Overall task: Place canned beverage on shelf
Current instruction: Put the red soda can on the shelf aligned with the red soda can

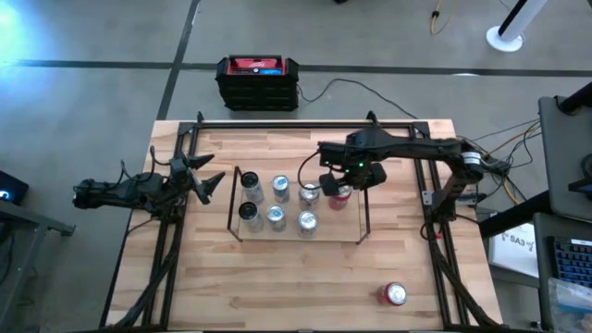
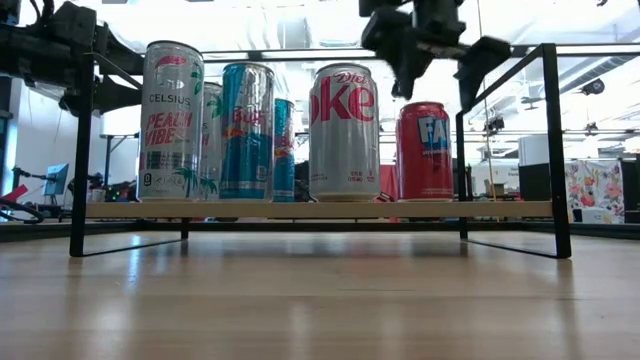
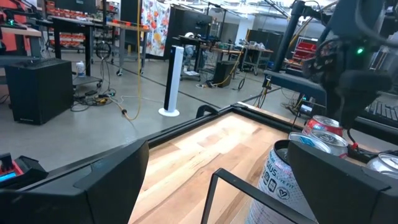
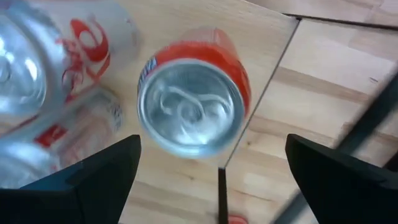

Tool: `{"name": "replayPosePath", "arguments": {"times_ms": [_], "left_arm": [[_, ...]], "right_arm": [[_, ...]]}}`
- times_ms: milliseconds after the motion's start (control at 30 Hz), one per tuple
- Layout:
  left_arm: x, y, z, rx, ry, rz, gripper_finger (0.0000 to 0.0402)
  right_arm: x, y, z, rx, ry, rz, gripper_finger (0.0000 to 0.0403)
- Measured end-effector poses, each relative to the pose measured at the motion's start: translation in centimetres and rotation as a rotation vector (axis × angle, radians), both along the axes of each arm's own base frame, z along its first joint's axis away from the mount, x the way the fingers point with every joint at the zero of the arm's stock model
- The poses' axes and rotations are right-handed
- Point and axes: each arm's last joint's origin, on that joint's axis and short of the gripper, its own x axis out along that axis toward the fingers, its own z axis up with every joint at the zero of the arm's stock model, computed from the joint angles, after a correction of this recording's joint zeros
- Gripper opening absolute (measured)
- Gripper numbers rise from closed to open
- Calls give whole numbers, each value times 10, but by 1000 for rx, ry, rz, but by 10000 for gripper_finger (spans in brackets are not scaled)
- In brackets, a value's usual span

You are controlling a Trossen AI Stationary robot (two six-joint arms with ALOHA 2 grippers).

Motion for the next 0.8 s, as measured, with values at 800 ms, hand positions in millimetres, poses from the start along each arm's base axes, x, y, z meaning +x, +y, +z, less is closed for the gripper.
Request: {"name": "replayPosePath", "arguments": {"times_ms": [800], "left_arm": [[0, 0, 0, 0, 0, 0, 368]], "right_arm": [[-91, 140, 21, -39, 145, 142, 384]]}}
